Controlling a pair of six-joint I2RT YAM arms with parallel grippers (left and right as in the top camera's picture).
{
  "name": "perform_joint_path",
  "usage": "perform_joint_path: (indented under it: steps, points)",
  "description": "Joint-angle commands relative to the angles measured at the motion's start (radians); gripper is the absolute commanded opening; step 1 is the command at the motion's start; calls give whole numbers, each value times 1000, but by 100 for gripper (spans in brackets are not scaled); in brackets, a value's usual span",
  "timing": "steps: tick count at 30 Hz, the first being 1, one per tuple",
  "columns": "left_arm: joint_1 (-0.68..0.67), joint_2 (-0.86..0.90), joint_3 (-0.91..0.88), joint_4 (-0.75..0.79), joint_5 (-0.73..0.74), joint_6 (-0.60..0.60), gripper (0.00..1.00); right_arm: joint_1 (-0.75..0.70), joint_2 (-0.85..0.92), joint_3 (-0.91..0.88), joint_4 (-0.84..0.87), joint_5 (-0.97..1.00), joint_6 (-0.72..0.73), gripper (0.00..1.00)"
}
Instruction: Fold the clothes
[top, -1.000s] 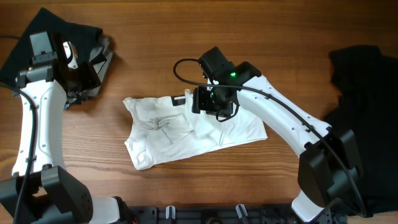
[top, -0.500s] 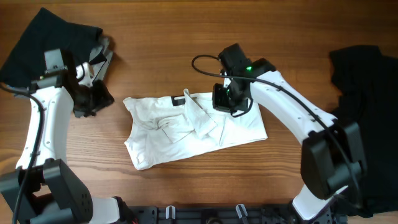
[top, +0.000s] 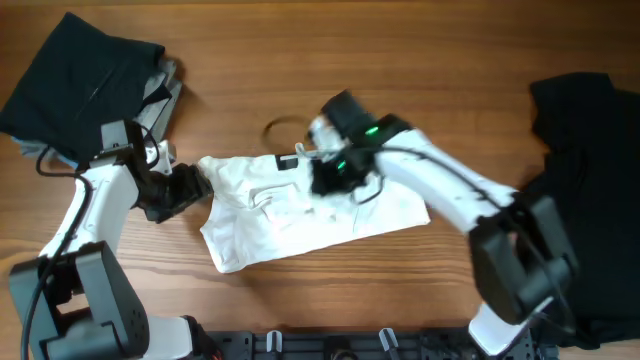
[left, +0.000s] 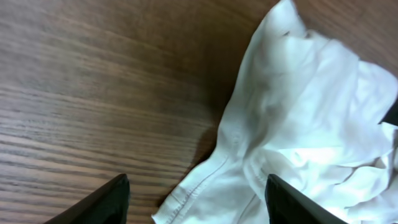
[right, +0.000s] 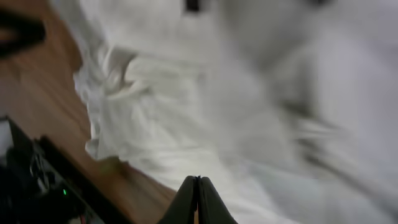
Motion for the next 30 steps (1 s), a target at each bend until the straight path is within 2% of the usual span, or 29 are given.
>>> perform_joint_path:
  steps: [1, 3, 9, 12, 15, 20, 23, 25, 30]
  points:
    - [1, 8, -18, 16, 20, 0, 55, -146, -33, 0, 2, 104, 114, 4]
    - [1, 8, -18, 25, 20, 0, 50, -183, -3, 0, 2, 122, 144, 4]
    - [1, 8, -18, 30, 20, 0, 52, -116, 126, 0, -14, -21, 136, 4]
    - [1, 8, -18, 30, 20, 0, 54, -31, 151, 0, 2, -227, 9, 4]
    - [1, 8, -18, 30, 21, 0, 57, 52, 129, 1, -10, -287, -105, 4]
    - [0, 8, -18, 30, 82, 0, 68, 15, -2, 2, 10, -145, -99, 4]
    - [-19, 8, -22, 35, 117, 5, 73, -85, -84, 2, -30, 35, 66, 5]
    - [-55, 10, -35, 69, 117, 4, 77, -169, -96, 2, -90, 113, 155, 9]
    - [-128, 46, -81, 135, 30, 3, 81, -286, -63, -4, -202, 114, 141, 9]
